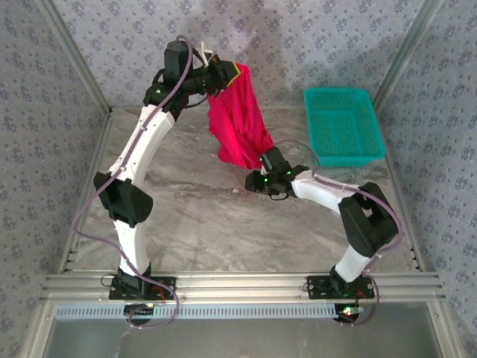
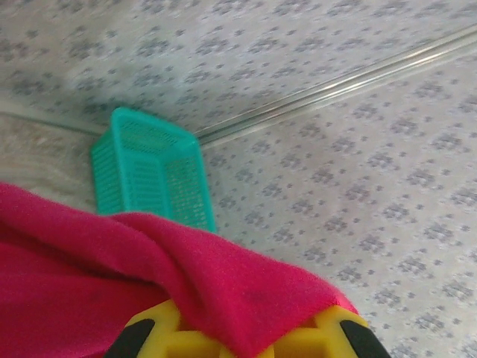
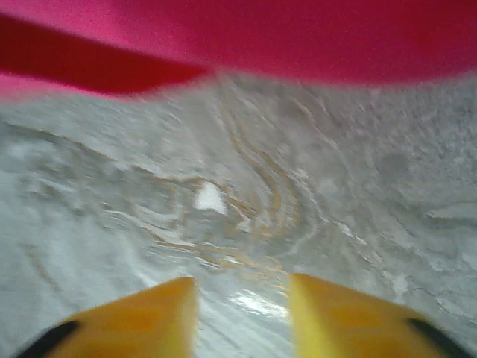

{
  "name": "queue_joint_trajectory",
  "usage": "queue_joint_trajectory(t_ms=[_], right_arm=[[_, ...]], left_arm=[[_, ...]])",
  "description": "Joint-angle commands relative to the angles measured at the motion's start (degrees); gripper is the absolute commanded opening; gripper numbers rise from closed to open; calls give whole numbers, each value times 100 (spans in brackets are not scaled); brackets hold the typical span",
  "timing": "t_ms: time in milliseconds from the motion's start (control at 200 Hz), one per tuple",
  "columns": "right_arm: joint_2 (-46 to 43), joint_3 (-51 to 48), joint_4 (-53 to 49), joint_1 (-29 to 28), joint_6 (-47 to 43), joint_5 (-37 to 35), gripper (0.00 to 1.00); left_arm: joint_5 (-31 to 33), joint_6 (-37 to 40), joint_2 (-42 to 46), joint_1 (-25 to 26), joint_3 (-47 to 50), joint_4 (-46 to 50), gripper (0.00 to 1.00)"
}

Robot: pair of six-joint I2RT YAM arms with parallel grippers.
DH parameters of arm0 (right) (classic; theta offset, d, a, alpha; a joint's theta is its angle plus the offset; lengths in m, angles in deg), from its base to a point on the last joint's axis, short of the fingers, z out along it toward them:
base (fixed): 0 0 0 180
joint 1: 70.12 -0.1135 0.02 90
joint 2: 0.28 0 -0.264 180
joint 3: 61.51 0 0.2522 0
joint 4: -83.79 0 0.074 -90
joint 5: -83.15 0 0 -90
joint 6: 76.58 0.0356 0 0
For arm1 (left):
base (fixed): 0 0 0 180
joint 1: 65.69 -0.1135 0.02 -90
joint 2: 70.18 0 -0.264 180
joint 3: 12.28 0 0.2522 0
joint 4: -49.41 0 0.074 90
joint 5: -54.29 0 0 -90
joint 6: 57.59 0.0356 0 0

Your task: Fold the inside-out t-shirt

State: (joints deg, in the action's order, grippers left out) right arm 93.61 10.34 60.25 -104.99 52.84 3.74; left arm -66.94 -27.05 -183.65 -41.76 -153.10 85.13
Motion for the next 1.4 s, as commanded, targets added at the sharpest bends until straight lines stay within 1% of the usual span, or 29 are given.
queue_joint_trajectory(t_ms=[0,120,250,295,360,410,445,470,520,560,695,805,899,959,1004,1064,1099,1109,1114,1124,1129,1134,1144,1154,1164,1174,1219,1279,1394], right_arm=[[-368,-75,766,25,156,235,65],[-246,311,857,-110,-5,-4,81],[360,1203,517,-177,-292,-499,83],[662,1556,350,-177,-615,-709,83],[1020,1981,233,-192,-907,-929,79],[1235,2233,183,-216,-1095,-1055,68],[1345,2384,136,-245,-1198,-1092,55],[1403,2465,90,-274,-1247,-1111,43],[1448,2527,20,-358,-1303,-1078,13],[1423,2456,25,-477,-1342,-1057,0],[1239,1852,188,-1169,-1549,-1130,0],[1257,1225,469,-1630,-1372,-1323,0],[1463,674,859,-1750,-997,-1110,0],[1556,560,869,-1789,-897,-1114,0],[1527,489,854,-1788,-860,-1140,0],[1377,458,718,-1732,-902,-1203,0],[1231,478,568,-1678,-954,-1250,13],[1183,483,513,-1663,-973,-1258,18],[1131,484,477,-1643,-996,-1265,23],[1086,484,431,-1627,-1021,-1271,29],[1086,484,431,-1627,-1021,-1271,29],[1021,484,384,-1599,-1041,-1270,34],[989,484,369,-1587,-1050,-1270,36],[902,477,316,-1558,-1078,-1271,44],[863,472,296,-1549,-1086,-1270,46],[754,457,246,-1520,-1116,-1270,52],[427,364,162,-1428,-1191,-1266,63],[3,217,99,-1288,-1272,-1193,65],[-854,-73,74,-899,-1433,-824,65]], left_arm=[[193,-22,209,72,180,-147,0],[285,-64,221,117,287,-163,0],[291,-90,256,172,345,-164,0],[298,-83,284,182,366,-170,0],[308,-74,331,183,375,-154,0],[353,-65,359,176,375,-131,0],[384,-73,378,174,366,-138,0],[406,-78,390,174,346,-139,0],[453,-100,366,157,264,-147,0],[496,-118,320,136,148,-140,0],[649,-242,-125,30,-642,39,0],[650,-343,-850,-19,-1988,551,0],[621,-424,-1613,-28,-3502,1193,0],[520,-530,-1992,-37,-4256,1432,0],[418,-596,-2157,-29,-4595,1533,0],[281,-623,-2212,-20,-4687,1656,0],[230,-575,-2202,-4,-4687,1751,0],[226,-549,-2198,4,-4687,1834,0],[215,-540,-2193,10,-4687,1858,0],[203,-523,-2189,19,-4689,1912,0],[199,-501,-2189,22,-4688,1928,0],[188,-485,-2184,28,-4692,1945,0],[174,-463,-2181,32,-4686,1993,0],[159,-428,-2171,40,-4687,2018,0],[136,-405,-2164,44,-4680,2059,0],[112,-372,-2158,56,-4681,2083,0],[-1,-246,-2128,90,-4681,2233,0],[-162,-53,-2092,110,-4678,2435,0],[-436,324,-2019,121,-4679,2821,0]])
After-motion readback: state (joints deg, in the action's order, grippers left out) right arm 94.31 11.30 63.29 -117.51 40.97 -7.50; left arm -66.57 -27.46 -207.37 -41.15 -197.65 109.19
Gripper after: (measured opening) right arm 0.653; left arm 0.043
